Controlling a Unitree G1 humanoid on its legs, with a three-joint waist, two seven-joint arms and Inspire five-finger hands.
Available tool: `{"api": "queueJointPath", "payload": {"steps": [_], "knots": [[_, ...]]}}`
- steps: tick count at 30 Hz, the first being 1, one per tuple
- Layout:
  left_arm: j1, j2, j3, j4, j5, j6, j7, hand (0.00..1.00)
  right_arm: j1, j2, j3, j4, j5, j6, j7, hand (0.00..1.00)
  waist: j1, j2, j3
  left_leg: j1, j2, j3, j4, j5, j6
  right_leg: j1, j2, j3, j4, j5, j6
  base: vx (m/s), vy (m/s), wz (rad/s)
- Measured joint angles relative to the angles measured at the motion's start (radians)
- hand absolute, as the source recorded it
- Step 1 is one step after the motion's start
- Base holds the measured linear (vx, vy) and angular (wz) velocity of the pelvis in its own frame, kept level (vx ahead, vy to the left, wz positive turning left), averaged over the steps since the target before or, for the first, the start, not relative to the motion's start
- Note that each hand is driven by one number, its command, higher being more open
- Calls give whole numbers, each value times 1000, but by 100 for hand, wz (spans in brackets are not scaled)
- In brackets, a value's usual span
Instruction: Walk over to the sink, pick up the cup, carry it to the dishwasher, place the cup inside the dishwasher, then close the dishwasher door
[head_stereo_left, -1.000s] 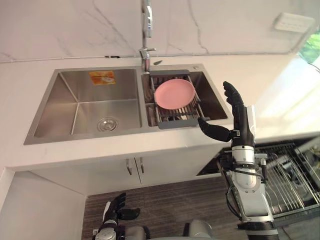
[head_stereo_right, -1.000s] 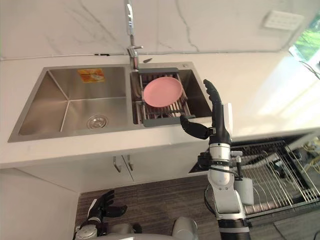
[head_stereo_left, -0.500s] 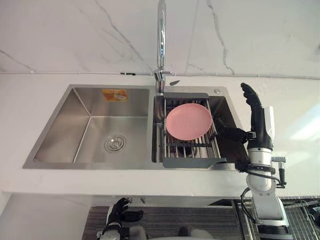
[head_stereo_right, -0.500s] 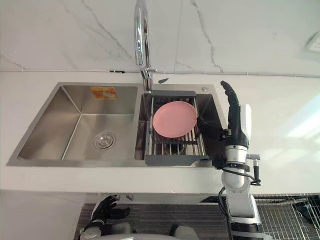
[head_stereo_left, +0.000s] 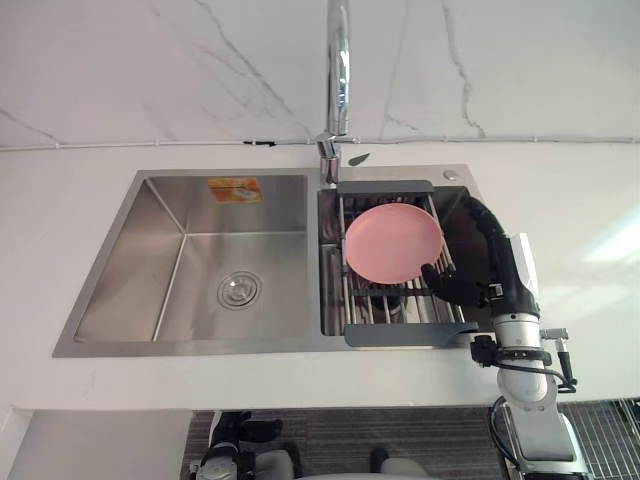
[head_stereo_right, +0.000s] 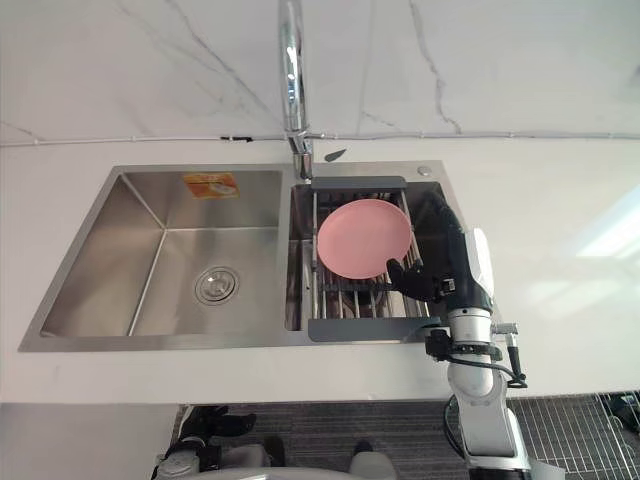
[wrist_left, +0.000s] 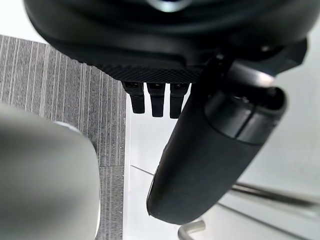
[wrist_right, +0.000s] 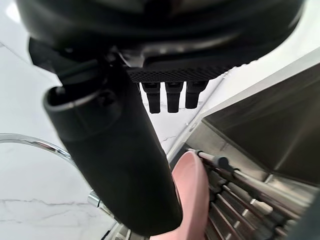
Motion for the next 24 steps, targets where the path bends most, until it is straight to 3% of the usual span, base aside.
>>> {"api": "queueJointPath", "payload": {"steps": [2, 3, 16, 24], "knots": [[0, 2, 0, 4, 0, 1, 0, 90, 0, -10, 0, 15, 0, 0, 2, 90, -1, 0, 0, 16, 1, 11, -22, 14, 0, 0, 3, 13, -3, 10, -1, -46, -14, -15], [13, 3, -3, 5, 4, -10, -22, 90, 29, -18, 32, 25, -23, 1, 39, 90, -7, -31, -26, 61, -27, -5, -138, 105, 7, 16, -4, 29, -81, 60, -3, -26, -5, -8], [16, 2, 2, -5, 0, -11, -19, 90, -14, 24, 35, 24, -25, 13, 17, 90, 7, -28, -31, 43, -22, -5, -179, 125, 7, -10, -17, -26, -87, 61, 2, 4, -2, 2], [17, 2, 3, -8, -2, -14, -19, 90, -87, -8, 29, 10, -50, 13, -34, 90, 12, -28, -32, 47, -14, 15, -191, 121, 3, -20, -13, -36, -81, 73, 11, 18, -4, -4]]}}
